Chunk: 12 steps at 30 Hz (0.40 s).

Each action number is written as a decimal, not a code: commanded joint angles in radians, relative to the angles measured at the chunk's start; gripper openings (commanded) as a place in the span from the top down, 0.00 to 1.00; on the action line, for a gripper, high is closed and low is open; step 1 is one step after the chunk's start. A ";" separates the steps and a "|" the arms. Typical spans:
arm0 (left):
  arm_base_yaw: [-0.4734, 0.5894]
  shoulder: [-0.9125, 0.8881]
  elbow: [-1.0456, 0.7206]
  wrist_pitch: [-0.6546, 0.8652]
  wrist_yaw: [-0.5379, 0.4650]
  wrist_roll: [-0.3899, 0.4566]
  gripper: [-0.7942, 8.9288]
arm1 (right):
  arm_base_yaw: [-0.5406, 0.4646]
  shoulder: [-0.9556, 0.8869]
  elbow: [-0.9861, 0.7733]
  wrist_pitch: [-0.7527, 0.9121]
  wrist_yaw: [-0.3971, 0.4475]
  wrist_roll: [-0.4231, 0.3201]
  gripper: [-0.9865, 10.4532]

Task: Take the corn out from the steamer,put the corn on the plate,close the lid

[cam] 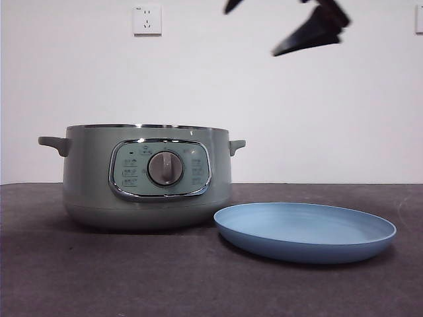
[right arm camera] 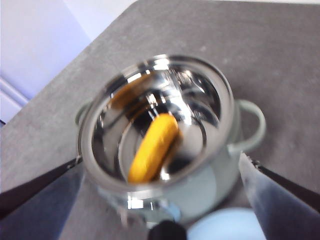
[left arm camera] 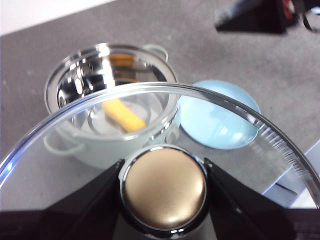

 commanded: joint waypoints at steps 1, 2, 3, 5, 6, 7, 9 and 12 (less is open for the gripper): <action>0.000 -0.048 -0.012 0.037 -0.017 -0.012 0.93 | 0.043 0.101 0.108 -0.021 0.031 0.009 0.45; 0.000 -0.065 -0.020 0.033 -0.022 -0.018 0.93 | 0.057 0.142 0.155 -0.044 0.045 0.008 0.45; 0.000 -0.081 -0.026 0.026 -0.024 -0.023 0.93 | 0.070 0.183 0.204 -0.068 0.061 0.007 0.45; 0.000 -0.105 -0.027 0.002 -0.034 -0.030 0.93 | 0.093 0.265 0.298 -0.109 0.087 -0.005 0.45; 0.000 -0.115 -0.027 -0.006 -0.035 -0.033 0.93 | 0.104 0.303 0.340 -0.122 0.100 -0.013 0.45; 0.000 -0.127 -0.027 -0.013 -0.035 -0.034 0.93 | 0.117 0.346 0.389 -0.134 0.118 -0.019 0.45; 0.000 -0.148 -0.027 -0.024 -0.035 -0.035 0.93 | 0.139 0.430 0.483 -0.157 0.148 -0.021 0.45; 0.000 -0.174 -0.027 -0.053 -0.035 -0.036 0.93 | 0.166 0.541 0.601 -0.172 0.183 -0.021 0.45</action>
